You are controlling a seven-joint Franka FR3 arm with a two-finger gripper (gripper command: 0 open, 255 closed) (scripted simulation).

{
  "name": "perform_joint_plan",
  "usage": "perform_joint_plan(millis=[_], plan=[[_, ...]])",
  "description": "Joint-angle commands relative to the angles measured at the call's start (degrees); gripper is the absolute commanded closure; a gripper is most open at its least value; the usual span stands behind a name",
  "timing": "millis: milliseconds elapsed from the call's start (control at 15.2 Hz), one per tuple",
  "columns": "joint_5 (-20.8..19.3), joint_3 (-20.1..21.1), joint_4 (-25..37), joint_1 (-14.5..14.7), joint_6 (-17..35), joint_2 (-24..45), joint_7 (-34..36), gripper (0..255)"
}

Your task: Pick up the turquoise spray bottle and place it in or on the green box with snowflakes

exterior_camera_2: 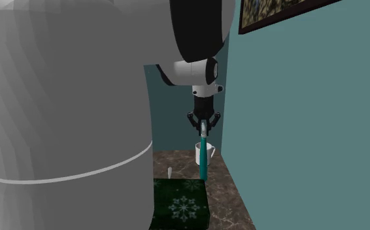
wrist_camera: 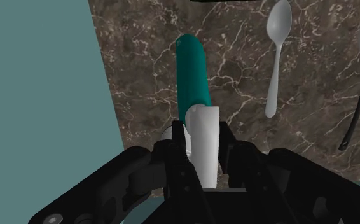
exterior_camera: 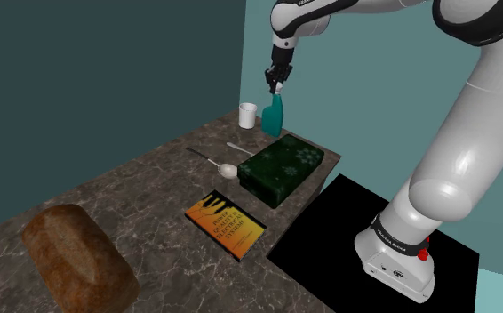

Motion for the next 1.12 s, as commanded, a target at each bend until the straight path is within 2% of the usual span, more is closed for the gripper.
perform_joint_plan(millis=[0,1056], plan=[[-0.13,-0.01,0.75,0.02,-1.35,-0.58,0.05,255],[-0.41,-0.04,11.34,0.06,-13.35,-2.03,0.08,255]])
